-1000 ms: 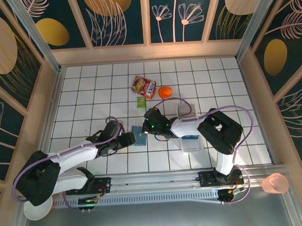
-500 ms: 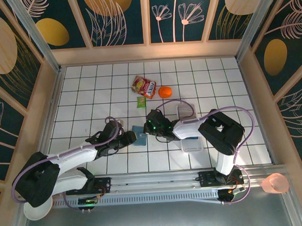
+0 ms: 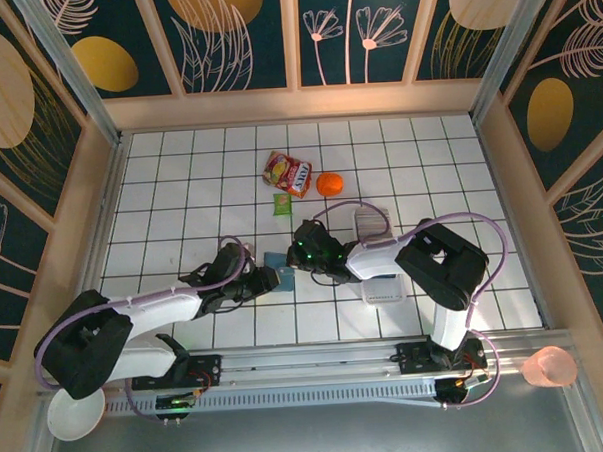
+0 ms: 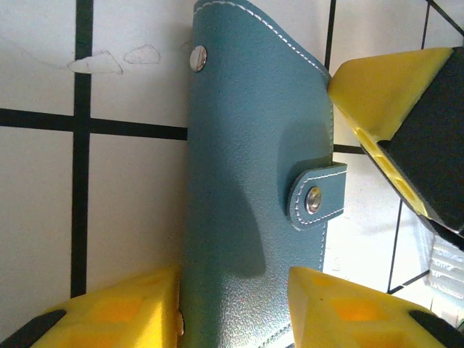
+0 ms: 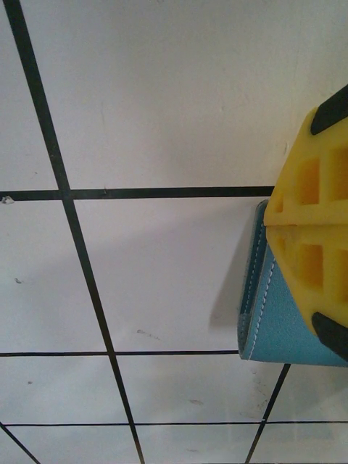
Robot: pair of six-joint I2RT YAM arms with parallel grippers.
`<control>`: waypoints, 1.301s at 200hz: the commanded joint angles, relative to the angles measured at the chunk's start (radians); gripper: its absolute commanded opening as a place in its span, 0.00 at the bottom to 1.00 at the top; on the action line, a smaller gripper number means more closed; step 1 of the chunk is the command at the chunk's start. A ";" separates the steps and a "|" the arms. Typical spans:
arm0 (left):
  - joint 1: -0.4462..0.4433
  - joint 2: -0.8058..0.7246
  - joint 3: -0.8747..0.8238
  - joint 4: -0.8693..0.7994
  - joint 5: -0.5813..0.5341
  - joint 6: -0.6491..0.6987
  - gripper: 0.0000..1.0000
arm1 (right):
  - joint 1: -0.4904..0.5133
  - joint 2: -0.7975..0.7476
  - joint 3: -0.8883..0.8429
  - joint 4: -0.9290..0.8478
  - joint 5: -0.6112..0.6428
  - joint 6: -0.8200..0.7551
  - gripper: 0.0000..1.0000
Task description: Put the credit cards into the card holder
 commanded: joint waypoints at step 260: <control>-0.005 -0.410 0.331 -0.066 -0.278 0.695 0.00 | -0.008 -0.753 0.022 -0.172 -0.032 -0.428 0.66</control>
